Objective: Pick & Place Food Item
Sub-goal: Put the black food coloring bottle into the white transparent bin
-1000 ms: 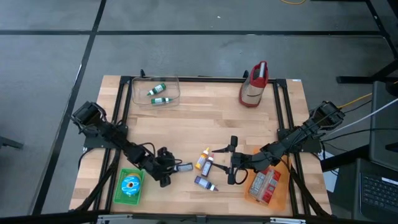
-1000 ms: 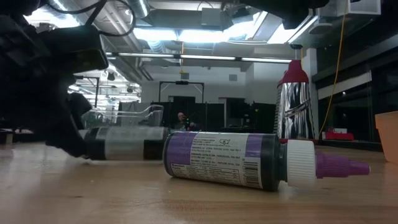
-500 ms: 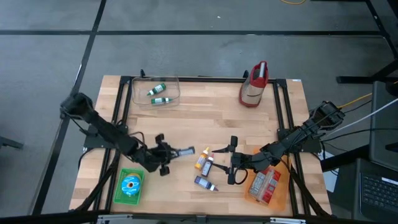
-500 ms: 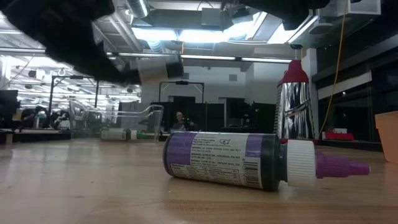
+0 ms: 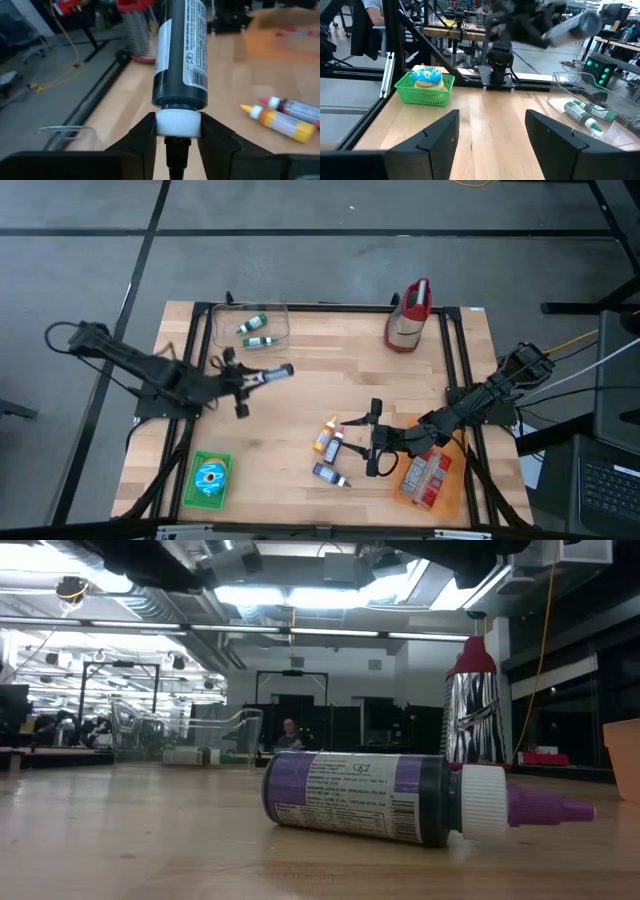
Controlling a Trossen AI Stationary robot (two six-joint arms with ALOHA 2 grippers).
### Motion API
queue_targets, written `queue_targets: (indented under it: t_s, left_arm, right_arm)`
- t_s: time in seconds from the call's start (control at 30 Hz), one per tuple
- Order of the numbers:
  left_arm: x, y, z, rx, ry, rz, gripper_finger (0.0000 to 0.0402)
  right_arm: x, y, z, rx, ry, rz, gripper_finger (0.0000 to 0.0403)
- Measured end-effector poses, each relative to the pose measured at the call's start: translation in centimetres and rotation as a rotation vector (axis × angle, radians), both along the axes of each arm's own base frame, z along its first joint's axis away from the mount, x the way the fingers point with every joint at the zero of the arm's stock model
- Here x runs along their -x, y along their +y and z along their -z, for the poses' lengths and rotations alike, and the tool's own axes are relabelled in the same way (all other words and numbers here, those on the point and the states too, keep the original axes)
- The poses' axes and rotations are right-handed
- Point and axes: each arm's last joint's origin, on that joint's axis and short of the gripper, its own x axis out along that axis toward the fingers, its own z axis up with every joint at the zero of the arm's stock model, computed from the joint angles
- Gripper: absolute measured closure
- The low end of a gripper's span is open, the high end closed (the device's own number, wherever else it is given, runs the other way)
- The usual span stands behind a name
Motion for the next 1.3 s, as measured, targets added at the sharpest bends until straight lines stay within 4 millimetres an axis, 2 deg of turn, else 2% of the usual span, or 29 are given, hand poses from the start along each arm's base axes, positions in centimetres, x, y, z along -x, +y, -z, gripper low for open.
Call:
queue_targets:
  t_s: [0.17,0.37,0.57,0.87,1.1,1.3]
  left_arm:
    - [2.2,2.0,-0.4,0.049,-0.047,0.128,0.0293]
    - [3.7,4.0,2.0,0.141,-0.079,0.270,0.0293]
    - [4.7,6.6,4.6,0.181,-0.080,0.135,0.0293]
    - [5.4,10.1,4.8,0.211,-0.144,-0.129,0.0293]
    - [4.4,12.2,5.4,0.246,-0.121,-0.152,0.0293]
    - [3.3,14.6,6.3,0.236,-0.108,-0.276,0.0293]
  right_arm:
    - [0.0,0.0,0.0,0.000,0.000,0.000,0.0173]
    - [0.0,0.0,0.0,0.001,0.000,0.000,0.0173]
    - [-0.2,-0.4,0.0,0.000,0.000,0.013,0.0173]
    - [-0.8,-1.1,0.0,-0.010,0.006,-0.038,0.0173]
    - [-1.0,-1.3,0.0,-0.015,0.009,-0.069,0.0173]
    - [-1.0,-1.3,0.0,-0.015,0.009,-0.068,0.0173]
